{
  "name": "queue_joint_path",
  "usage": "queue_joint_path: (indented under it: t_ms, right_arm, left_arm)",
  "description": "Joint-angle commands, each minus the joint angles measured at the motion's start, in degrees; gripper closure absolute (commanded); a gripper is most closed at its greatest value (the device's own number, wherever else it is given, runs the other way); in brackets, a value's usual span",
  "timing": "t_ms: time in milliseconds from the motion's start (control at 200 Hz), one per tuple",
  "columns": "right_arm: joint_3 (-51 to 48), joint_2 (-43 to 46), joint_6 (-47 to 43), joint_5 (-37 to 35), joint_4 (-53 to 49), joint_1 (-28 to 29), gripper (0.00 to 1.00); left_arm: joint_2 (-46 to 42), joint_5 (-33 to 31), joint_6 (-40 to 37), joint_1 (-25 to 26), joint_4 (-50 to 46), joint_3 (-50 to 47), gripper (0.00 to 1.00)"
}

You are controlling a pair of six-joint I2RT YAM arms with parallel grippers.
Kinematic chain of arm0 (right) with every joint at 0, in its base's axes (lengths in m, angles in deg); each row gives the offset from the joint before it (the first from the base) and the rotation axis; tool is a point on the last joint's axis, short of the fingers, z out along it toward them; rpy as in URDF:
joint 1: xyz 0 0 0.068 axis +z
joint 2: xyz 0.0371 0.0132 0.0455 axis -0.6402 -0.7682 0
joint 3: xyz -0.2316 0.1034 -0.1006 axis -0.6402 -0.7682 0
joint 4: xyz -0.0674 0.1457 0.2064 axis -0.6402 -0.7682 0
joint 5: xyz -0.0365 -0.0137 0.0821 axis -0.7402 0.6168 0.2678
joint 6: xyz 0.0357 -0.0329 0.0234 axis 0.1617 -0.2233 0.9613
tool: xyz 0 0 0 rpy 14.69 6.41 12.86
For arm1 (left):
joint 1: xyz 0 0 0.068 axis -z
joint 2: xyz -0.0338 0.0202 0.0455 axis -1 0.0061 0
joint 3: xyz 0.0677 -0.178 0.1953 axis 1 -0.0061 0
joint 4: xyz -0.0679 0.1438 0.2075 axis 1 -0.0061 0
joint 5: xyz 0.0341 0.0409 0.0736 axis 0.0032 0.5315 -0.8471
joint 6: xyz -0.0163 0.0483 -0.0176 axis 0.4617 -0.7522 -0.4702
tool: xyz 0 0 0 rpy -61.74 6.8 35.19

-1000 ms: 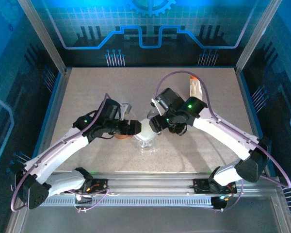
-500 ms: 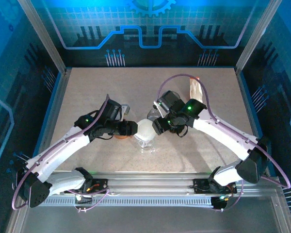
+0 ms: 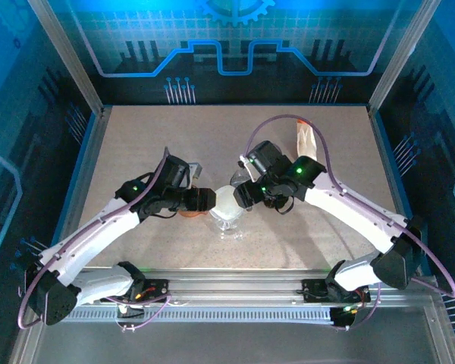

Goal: Place the coffee filter in the dripper

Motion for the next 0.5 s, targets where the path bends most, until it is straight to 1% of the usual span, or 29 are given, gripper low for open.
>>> queue_joint_path:
  t_ms: [0, 185, 265, 355, 495]
  right_arm:
    - [-0.6, -1.0, 1.5, 1.3, 0.7, 0.6, 0.31]
    - [-1.3, -1.4, 1.7, -0.9, -0.6, 1.2, 0.37]
    - [-1.4, -1.6, 1.8, -1.5, -0.8, 1.2, 0.41]
    - [-1.4, -1.8, 1.9, -1.8, -1.4, 1.2, 0.44]
    - [-1.5, -1.9, 2.1, -3.3, -2.3, 1.2, 0.46]
  left_arm:
    - [-1.9, 1.9, 1.9, 0.3, 1.3, -0.8, 0.31]
    - [-2.7, 3.1, 2.9, -0.1, 2.2, -1.8, 0.4]
    - [-2.4, 3.3, 3.2, -1.1, 2.0, -2.6, 0.44]
    - [-2.6, 4.1, 3.6, -2.4, 2.4, -3.8, 0.45]
    - [-2.7, 4.1, 4.1, -2.9, 2.4, -4.6, 0.47]
